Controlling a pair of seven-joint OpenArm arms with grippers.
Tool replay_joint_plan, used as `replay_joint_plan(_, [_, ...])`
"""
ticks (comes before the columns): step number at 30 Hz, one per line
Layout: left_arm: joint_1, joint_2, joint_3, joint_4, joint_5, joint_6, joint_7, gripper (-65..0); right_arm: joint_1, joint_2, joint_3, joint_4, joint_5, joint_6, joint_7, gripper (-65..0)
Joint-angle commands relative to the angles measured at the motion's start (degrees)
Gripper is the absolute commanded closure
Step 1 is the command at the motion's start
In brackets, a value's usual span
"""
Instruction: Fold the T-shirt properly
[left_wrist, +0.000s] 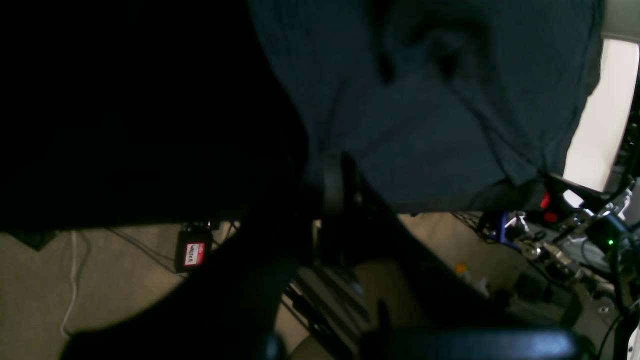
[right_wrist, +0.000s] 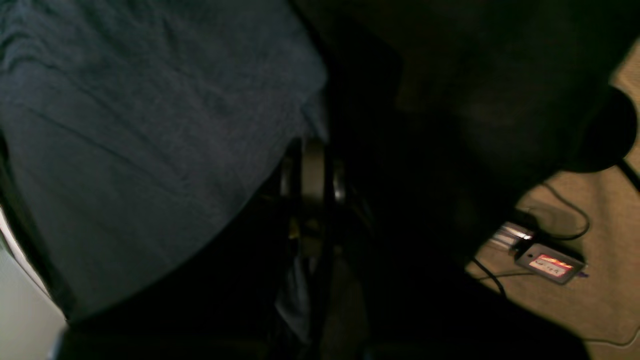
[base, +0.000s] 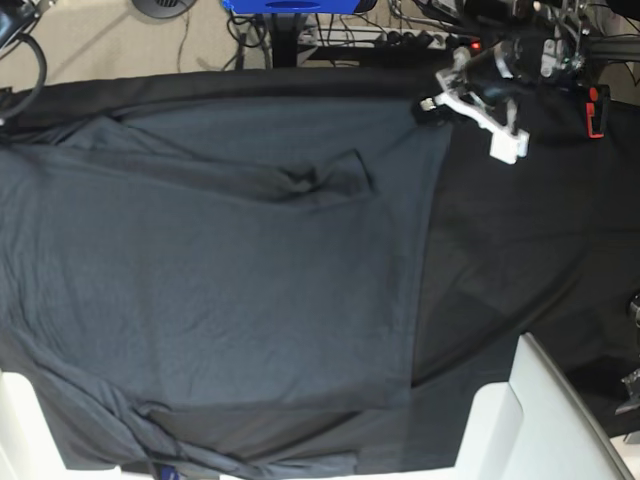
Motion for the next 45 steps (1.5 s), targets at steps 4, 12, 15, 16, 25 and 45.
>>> replay_joint_plan(4, [2.0,-0.9,-3.5,2.4,-0.5,-0.3,-0.1,0.0,-1.8,1.8,0.2,3.0,0.5,0.3,0.8,0.0])
replay_joint_plan(12, [4.3,-0.9,-3.2,2.8,-0.4,-0.3,-0.1,0.0,-3.8,1.4,0.2,3.5,0.5,0.3,-1.7,0.0])
replay_joint_plan(15, [5.2,-0.9,-3.5,2.9,-0.4,-0.3,-0.1,0.0,-4.7,1.3,0.2,3.5,0.5,0.3,-1.7,0.0])
replay_joint_plan(16, [5.3,-0.9,-3.5,2.9,-0.4,-0.3,-0.1,0.0,-5.1,1.3,0.2,3.5,0.5,0.3,-1.7,0.0])
replay_joint_plan(25, [5.8,-0.8,-3.1,2.6,-0.3,-0.3,-0.2,0.0,-5.1,1.4,-0.4,3.5,0.3,0.1,-1.7,0.0])
replay_joint_plan(45, [-6.3,-0.4,-3.1,-4.6,-0.8,-0.3,7.4,0.0,4.4,1.5,-7.1,3.5,-14.0,-3.5,-3.8,0.0])
